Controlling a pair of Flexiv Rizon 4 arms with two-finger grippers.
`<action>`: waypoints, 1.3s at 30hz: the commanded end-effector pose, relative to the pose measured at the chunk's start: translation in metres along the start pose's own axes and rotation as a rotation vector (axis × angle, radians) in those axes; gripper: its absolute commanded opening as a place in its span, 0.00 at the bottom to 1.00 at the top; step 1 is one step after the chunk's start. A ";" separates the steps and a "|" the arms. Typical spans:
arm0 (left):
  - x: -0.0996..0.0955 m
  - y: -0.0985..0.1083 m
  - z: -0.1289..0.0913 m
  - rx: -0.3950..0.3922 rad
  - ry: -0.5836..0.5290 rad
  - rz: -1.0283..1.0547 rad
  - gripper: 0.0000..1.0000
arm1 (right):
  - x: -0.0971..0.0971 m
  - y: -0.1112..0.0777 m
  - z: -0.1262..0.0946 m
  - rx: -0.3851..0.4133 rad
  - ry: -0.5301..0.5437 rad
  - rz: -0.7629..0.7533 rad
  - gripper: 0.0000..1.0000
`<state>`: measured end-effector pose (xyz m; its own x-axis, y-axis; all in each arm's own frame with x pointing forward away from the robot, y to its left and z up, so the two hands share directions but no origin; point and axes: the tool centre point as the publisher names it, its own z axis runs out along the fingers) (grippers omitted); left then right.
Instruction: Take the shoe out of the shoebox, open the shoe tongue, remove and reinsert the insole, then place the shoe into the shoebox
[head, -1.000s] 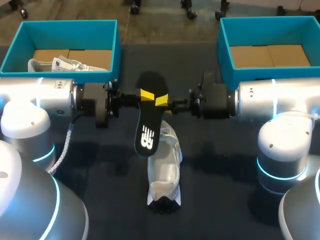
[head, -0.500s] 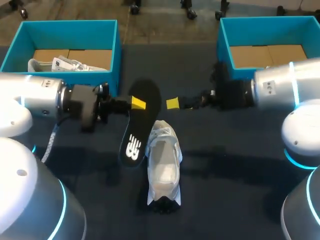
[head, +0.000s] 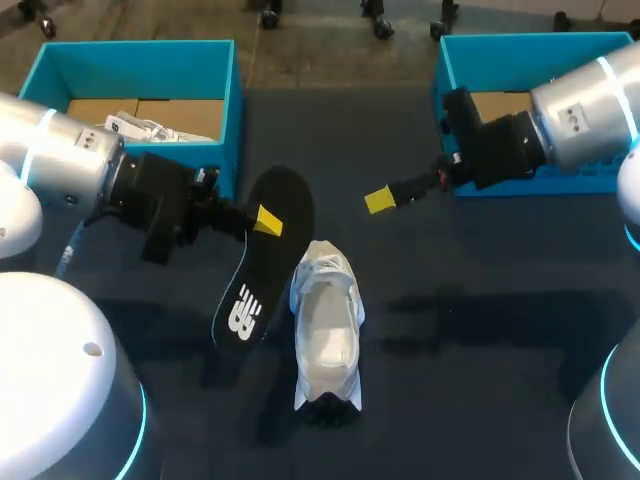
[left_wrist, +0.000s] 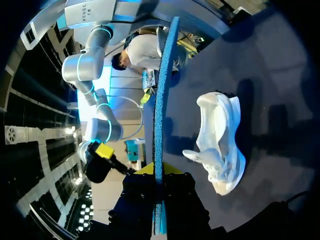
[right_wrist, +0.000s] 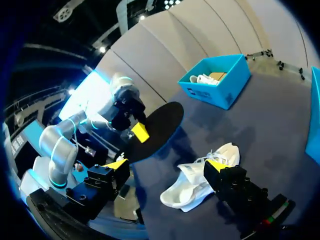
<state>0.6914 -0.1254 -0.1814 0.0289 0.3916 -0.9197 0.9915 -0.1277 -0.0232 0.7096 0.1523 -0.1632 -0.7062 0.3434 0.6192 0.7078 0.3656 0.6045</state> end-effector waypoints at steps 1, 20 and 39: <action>-0.001 -0.018 0.010 0.047 -0.033 -0.026 0.00 | 0.009 0.000 -0.021 0.107 -0.110 -0.189 1.00; -0.002 -0.047 0.024 0.184 -0.137 -0.176 0.00 | 0.015 -0.016 -0.032 0.213 -0.163 -0.555 1.00; 0.021 -0.105 0.037 0.365 -0.294 -0.462 0.00 | 0.018 -0.049 -0.012 0.506 -0.184 -1.021 1.00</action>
<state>0.5823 -0.1355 -0.2113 -0.4776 0.2206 -0.8504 0.7864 -0.3244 -0.5258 0.6549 0.1247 -0.1789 -0.9703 -0.1812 -0.1603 -0.2381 0.8324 0.5004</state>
